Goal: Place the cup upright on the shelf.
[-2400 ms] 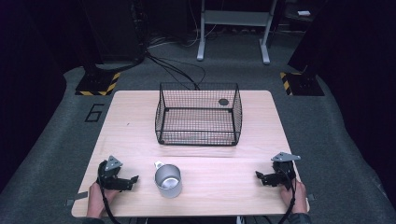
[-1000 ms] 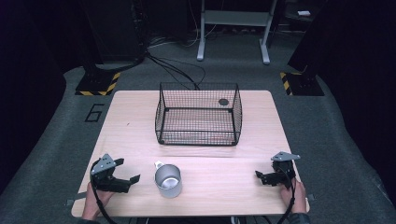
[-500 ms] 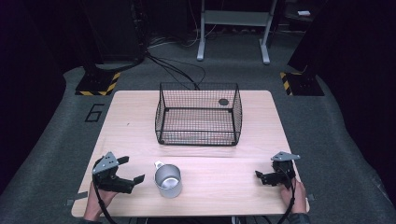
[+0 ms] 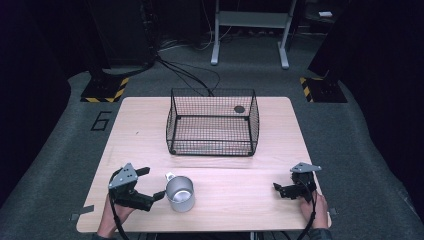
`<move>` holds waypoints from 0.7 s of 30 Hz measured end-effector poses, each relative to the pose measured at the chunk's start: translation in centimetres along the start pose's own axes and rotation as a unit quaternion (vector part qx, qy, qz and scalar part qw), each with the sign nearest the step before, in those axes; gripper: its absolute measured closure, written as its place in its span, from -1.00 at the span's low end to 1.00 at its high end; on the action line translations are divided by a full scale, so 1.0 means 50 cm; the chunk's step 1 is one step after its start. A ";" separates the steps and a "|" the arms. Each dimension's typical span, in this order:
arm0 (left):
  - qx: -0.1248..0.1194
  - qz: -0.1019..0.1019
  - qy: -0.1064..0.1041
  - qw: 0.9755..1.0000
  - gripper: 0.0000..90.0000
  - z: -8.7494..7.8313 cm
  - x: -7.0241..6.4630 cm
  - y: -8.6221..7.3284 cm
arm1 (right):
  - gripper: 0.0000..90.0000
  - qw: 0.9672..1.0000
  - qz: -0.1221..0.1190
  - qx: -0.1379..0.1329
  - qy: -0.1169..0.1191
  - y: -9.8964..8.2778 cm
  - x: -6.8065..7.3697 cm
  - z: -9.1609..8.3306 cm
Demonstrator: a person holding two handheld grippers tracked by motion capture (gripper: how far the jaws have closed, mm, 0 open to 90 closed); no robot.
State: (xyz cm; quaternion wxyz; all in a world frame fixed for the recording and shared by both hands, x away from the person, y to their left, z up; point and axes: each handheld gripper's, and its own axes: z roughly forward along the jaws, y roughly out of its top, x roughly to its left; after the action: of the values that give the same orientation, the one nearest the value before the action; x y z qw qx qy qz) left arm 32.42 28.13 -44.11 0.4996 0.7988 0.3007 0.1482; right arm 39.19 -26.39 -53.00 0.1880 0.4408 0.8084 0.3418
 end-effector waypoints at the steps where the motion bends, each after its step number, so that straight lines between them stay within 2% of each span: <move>1: -0.002 -0.003 -0.003 1.000 -1.00 0.004 -0.005 0.001 | -1.00 1.000 0.002 0.001 0.000 0.000 0.001 0.000; 2: -0.001 0.003 -0.004 1.000 -1.00 0.007 -0.008 0.003 | -1.00 1.000 -0.002 0.000 0.000 0.000 -0.001 0.000; 3: 0.000 0.006 -0.007 1.000 -1.00 0.011 -0.010 0.004 | -1.00 1.000 0.003 0.001 0.000 0.000 0.001 0.000; 9: 0.002 0.009 -0.016 1.000 -1.00 0.034 -0.029 0.011 | -1.00 1.000 -0.002 0.000 0.000 0.000 -0.001 0.000; 10: 0.005 0.015 -0.016 1.000 -1.00 0.038 -0.033 0.012 | -1.00 1.000 0.004 0.001 0.000 0.000 0.001 0.000; 16: 0.014 0.030 -0.016 0.999 -1.00 0.060 -0.054 0.013 | -1.00 1.000 0.000 0.000 0.000 0.000 0.000 0.000; 17: 0.013 0.026 -0.017 0.999 -1.00 0.063 -0.059 0.013 | -1.00 1.000 0.003 0.001 0.000 0.000 0.001 0.000; 18: 0.014 0.032 -0.015 0.999 -1.00 0.066 -0.061 0.013 | -1.00 1.000 0.003 0.000 0.000 0.000 0.001 0.000; 21: 0.014 0.032 -0.018 0.999 -1.00 0.073 -0.068 0.014 | -1.00 1.000 0.003 0.001 0.000 0.000 0.001 0.000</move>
State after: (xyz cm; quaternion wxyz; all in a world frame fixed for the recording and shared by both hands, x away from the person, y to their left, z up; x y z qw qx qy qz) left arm 31.96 23.18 -44.96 0.4882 0.8178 0.2677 0.1458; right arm 39.13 -26.35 -52.99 0.1870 0.4438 0.8070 0.3418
